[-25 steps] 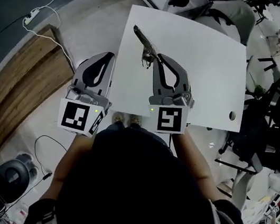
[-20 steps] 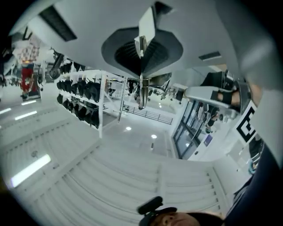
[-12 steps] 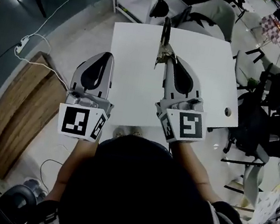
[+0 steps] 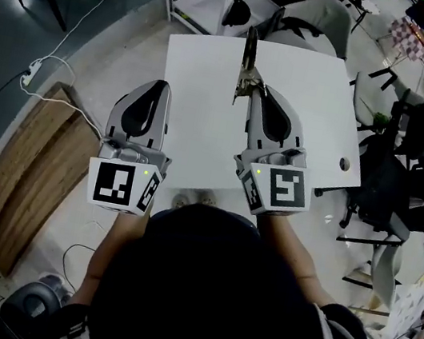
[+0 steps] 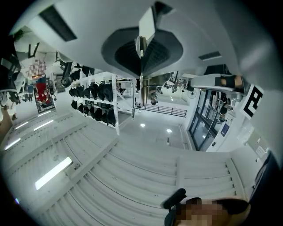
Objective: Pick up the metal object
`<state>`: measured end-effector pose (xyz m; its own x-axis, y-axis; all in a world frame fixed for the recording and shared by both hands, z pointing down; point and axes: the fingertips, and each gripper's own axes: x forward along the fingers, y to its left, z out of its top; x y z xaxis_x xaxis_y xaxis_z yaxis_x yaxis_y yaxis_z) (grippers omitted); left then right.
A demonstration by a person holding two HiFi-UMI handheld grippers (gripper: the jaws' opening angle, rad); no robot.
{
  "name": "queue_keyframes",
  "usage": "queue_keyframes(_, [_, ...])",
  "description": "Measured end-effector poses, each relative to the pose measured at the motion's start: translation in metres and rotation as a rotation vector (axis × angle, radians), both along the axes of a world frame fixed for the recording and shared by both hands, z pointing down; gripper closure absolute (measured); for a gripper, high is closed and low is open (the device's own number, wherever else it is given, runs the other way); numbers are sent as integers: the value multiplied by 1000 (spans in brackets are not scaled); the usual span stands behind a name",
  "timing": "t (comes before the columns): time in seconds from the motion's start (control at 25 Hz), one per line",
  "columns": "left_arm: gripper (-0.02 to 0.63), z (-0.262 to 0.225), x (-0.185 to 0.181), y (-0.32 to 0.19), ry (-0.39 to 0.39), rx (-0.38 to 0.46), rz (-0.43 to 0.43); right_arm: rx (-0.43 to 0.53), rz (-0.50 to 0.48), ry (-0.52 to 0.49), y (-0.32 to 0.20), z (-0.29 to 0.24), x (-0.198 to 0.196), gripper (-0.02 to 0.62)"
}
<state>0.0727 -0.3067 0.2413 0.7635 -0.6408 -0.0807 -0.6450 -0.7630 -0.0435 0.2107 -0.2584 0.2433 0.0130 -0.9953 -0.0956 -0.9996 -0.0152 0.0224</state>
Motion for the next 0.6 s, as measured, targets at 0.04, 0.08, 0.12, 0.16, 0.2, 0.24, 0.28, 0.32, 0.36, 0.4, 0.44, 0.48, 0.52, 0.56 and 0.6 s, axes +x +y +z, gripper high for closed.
queue_keyframes(0.04, [577, 1, -1, 1, 0, -1, -1, 0, -2, 1, 0, 1, -1, 568])
queue_keyframes(0.08, [577, 2, -2, 1, -1, -1, -2, 2, -5, -1, 1, 1, -2, 568])
queue_keyframes(0.12, [577, 2, -2, 2, -1, -3, -2, 2, -7, -5, 1, 1, -2, 568])
queue_keyframes(0.16, [577, 2, -3, 2, -1, -3, -3, -1, -8, -8, 2, 2, -3, 568])
queue_keyframes(0.2, [577, 1, -3, 3, -2, -4, -4, -2, -10, -9, 2, 1, -3, 568])
queue_keyframes(0.24, [577, 0, -3, 3, -3, -3, -6, 1, -13, -9, 2, 0, -3, 568])
queue_keyframes(0.28, [577, 0, -3, 3, -3, -2, -7, 6, -15, -9, 2, -1, -3, 568])
queue_keyframes(0.32, [577, 0, -3, 3, -3, -1, -8, 12, -17, -9, 2, -2, -3, 568])
queue_keyframes(0.36, [577, 0, -3, 3, -3, -2, -9, 15, -18, -10, 1, -3, -3, 568])
queue_keyframes(0.4, [577, 0, -4, 3, -3, -2, -9, 14, -19, -12, 1, -2, -4, 568])
queue_keyframes(0.44, [577, 1, -5, 3, -2, -2, -10, 12, -21, -13, 1, -1, -6, 568])
queue_keyframes(0.48, [577, 2, -6, 3, -2, -3, -10, 8, -23, -15, 1, 0, -7, 568])
queue_keyframes(0.52, [577, 2, -6, 3, -2, -3, -11, 4, -24, -17, 1, 1, -7, 568])
queue_keyframes(0.56, [577, 2, -6, 3, -3, -3, -11, 4, -26, -18, 1, 1, -7, 568])
queue_keyframes(0.6, [577, 2, -5, 3, -4, -2, -11, 5, -27, -19, 1, 0, -7, 568])
